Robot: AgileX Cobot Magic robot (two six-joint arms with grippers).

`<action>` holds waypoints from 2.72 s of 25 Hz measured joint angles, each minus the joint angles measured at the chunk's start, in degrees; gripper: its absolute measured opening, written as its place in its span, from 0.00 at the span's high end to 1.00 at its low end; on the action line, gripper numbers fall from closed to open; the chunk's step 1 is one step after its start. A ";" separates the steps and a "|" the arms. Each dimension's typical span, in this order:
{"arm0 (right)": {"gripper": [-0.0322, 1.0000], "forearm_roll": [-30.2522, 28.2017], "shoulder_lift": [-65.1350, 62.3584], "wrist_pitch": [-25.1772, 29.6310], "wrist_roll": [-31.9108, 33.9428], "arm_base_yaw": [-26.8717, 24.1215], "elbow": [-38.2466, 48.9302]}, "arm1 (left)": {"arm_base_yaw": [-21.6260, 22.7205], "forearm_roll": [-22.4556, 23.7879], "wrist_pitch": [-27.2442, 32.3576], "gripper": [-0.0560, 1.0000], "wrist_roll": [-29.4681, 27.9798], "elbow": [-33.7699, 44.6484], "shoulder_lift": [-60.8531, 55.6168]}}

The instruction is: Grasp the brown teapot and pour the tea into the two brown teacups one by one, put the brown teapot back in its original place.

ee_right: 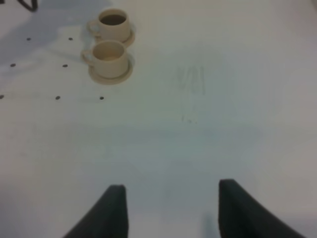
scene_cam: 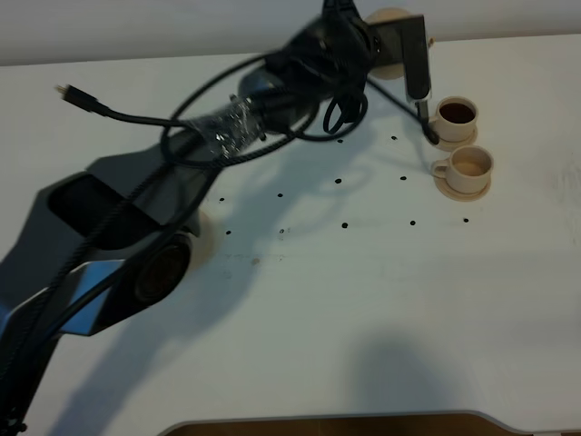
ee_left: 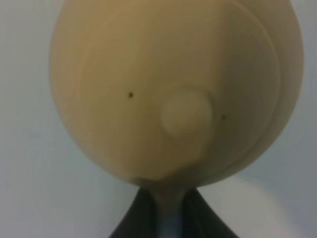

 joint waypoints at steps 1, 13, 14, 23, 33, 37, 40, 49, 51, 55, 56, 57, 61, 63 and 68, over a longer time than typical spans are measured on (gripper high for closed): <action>0.57 0.00 0.00 0.00 0.00 0.00 0.00 | 0.00 -3.81 2.39 0.83 0.87 -0.05 -0.83; 0.57 0.00 0.00 0.00 0.00 0.00 0.00 | 0.00 -26.53 21.53 0.83 0.40 -0.12 -2.44; 0.57 0.00 0.00 0.00 0.00 0.00 0.00 | 0.00 -26.70 21.66 0.83 -0.17 -0.12 -2.24; 0.57 0.02 0.00 0.00 0.00 0.00 0.00 | 0.00 -26.99 21.14 0.83 1.33 -0.12 -0.43; 0.57 0.07 0.00 0.00 0.00 0.00 0.00 | 0.24 -29.45 30.61 0.83 5.89 -0.12 -5.76; 0.57 0.07 0.00 0.00 0.05 0.00 0.00 | 0.64 -30.95 30.75 0.83 5.84 -0.12 -7.06; 0.57 0.07 0.00 0.00 0.05 0.00 0.00 | 0.87 -31.14 30.75 0.83 5.59 -0.12 -8.15; 0.57 0.07 0.00 0.00 0.00 0.00 0.00 | 1.11 -30.85 30.74 0.83 4.88 6.78 -10.82; 0.57 0.07 0.00 0.00 0.00 0.00 0.00 | 1.26 -30.40 30.80 0.83 4.88 9.78 -11.00; 0.57 0.07 0.00 0.00 0.00 0.00 0.00 | 1.64 -29.45 29.91 0.83 5.31 13.52 -11.18; 0.57 0.07 0.00 0.00 0.00 0.00 0.00 | 1.69 -29.26 27.81 0.83 5.80 13.98 -11.18; 0.57 0.07 0.00 0.00 0.00 0.00 0.00 | 1.69 -29.19 24.94 0.83 6.50 14.24 -11.18; 0.57 0.12 0.00 0.00 0.00 0.00 0.00 | 1.58 -29.24 13.78 0.83 12.33 14.24 -10.39; 0.57 0.12 0.00 0.00 0.00 0.00 0.00 | 1.33 -28.40 9.70 0.83 16.26 14.24 -9.28; 0.57 0.12 0.00 0.00 0.00 0.00 0.00 | -0.38 -23.48 4.73 0.83 23.38 14.24 -6.30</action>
